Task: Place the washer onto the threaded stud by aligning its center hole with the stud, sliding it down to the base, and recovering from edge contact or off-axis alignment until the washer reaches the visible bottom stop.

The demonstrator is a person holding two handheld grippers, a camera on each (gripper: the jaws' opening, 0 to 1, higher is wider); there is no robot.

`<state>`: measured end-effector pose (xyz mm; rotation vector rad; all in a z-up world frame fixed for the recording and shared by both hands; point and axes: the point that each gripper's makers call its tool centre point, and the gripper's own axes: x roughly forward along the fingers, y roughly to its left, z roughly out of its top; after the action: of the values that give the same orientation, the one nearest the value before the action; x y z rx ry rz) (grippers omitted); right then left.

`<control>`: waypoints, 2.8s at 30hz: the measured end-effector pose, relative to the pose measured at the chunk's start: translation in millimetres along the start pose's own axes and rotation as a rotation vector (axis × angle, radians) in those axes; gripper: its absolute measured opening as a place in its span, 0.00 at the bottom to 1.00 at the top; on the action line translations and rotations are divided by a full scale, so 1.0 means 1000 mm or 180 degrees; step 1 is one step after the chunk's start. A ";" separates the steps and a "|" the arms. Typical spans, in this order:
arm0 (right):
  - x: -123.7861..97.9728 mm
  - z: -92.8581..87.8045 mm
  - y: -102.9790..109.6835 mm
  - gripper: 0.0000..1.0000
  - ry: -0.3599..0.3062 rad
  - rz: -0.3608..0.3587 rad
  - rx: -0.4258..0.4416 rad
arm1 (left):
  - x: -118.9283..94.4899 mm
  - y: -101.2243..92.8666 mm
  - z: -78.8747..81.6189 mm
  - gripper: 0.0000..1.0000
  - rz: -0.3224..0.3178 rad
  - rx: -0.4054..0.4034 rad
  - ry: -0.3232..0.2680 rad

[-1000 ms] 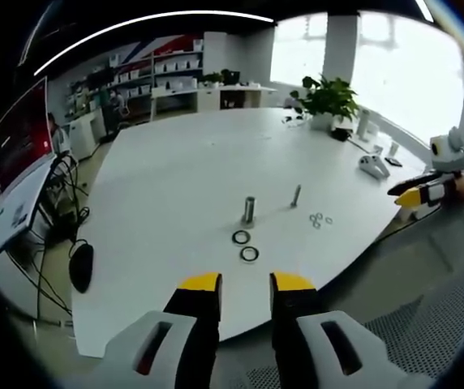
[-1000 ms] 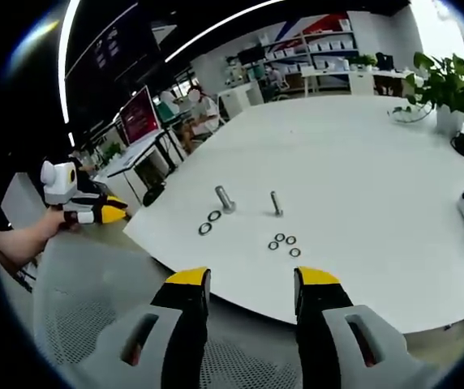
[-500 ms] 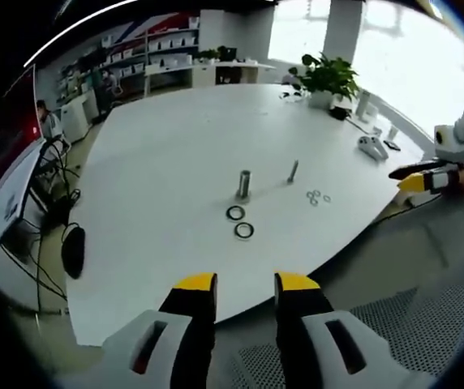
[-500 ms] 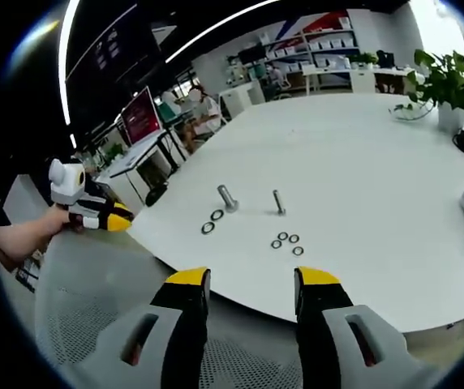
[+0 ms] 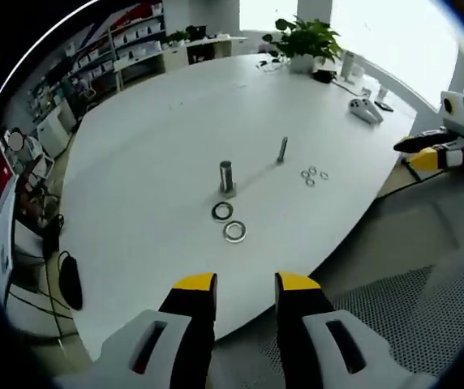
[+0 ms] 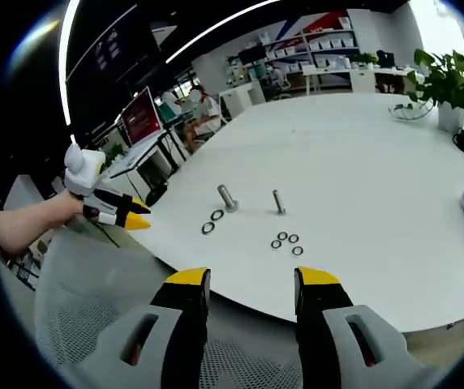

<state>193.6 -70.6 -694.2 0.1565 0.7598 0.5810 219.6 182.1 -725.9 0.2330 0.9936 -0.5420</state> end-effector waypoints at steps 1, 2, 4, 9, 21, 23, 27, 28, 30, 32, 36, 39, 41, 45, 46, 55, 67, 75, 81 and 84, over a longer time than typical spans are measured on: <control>0.000 0.000 0.000 0.44 -0.0001 0.0002 -0.0001 | 0.004 0.000 0.001 0.27 -0.0017 -0.0044 0.0013; 0.000 0.000 0.000 0.44 -0.0003 0.0002 -0.0002 | 0.007 0.001 0.001 0.27 -0.0026 -0.0058 0.0028; 0.000 0.000 0.000 0.43 -0.0007 -0.0002 0.0006 | 0.014 0.003 0.001 0.27 -0.0046 -0.0103 0.0091; 0.000 0.001 -0.001 0.43 -0.0019 -0.0009 0.0035 | 0.032 0.012 0.007 0.28 -0.0052 -0.0160 0.0200; 0.000 0.000 -0.001 0.43 -0.0001 -0.0003 0.0092 | 0.082 0.013 0.019 0.30 -0.0206 -0.0086 0.0565; 0.000 -0.001 -0.002 0.43 0.0007 -0.0008 0.0109 | 0.090 0.013 0.015 0.31 -0.0201 0.0001 0.0693; 0.000 -0.001 -0.003 0.43 0.0000 -0.0018 0.0127 | 0.107 0.014 0.010 0.30 -0.0204 0.0078 0.0839; 0.000 -0.001 -0.003 0.43 0.0003 -0.0016 0.0136 | 0.110 0.016 0.010 0.30 -0.0177 0.0129 0.0880; 0.000 -0.002 -0.003 0.43 0.0006 -0.0017 0.0144 | 0.116 0.019 0.008 0.30 -0.0158 0.0183 0.0944; 0.000 -0.002 -0.003 0.43 0.0007 -0.0019 0.0145 | 0.123 0.019 0.006 0.31 -0.0173 0.0184 0.1029; 0.000 -0.001 -0.003 0.43 -0.0002 -0.0027 0.0151 | 0.129 0.018 0.002 0.31 -0.0167 0.0246 0.1141; 0.000 -0.001 -0.003 0.43 -0.0010 -0.0033 0.0158 | 0.132 0.018 0.003 0.31 -0.0144 0.0279 0.1153; 0.000 -0.001 -0.004 0.42 -0.0012 -0.0038 0.0156 | 0.132 0.020 0.004 0.29 -0.0122 0.0357 0.1185; -0.001 0.000 -0.004 0.42 -0.0024 -0.0046 0.0162 | 0.132 0.021 0.003 0.29 -0.0124 0.0380 0.1220; -0.001 0.000 -0.004 0.42 -0.0028 -0.0046 0.0164 | 0.132 0.019 0.002 0.29 -0.0108 0.0441 0.1232; 0.000 0.000 -0.003 0.41 -0.0020 -0.0035 0.0162 | 0.134 0.017 0.001 0.29 -0.0059 0.0715 0.1349; -0.001 0.000 -0.004 0.41 -0.0026 -0.0037 0.0165 | 0.135 0.020 0.003 0.20 -0.0051 0.0709 0.1318; -0.001 0.000 -0.004 0.41 -0.0034 -0.0043 0.0181 | 0.134 0.021 0.003 0.19 -0.0099 0.0663 0.1270; -0.001 0.001 -0.004 0.41 -0.0039 -0.0044 0.0180 | 0.133 0.020 0.002 0.19 -0.0109 0.0748 0.1305; -0.001 0.001 -0.004 0.41 -0.0038 -0.0041 0.0179 | 0.132 0.021 0.001 0.19 -0.0113 0.0804 0.1301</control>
<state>195.4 -74.7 -694.5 0.2066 0.7653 0.5465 287.6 156.8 -837.9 0.5688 1.3265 -0.6682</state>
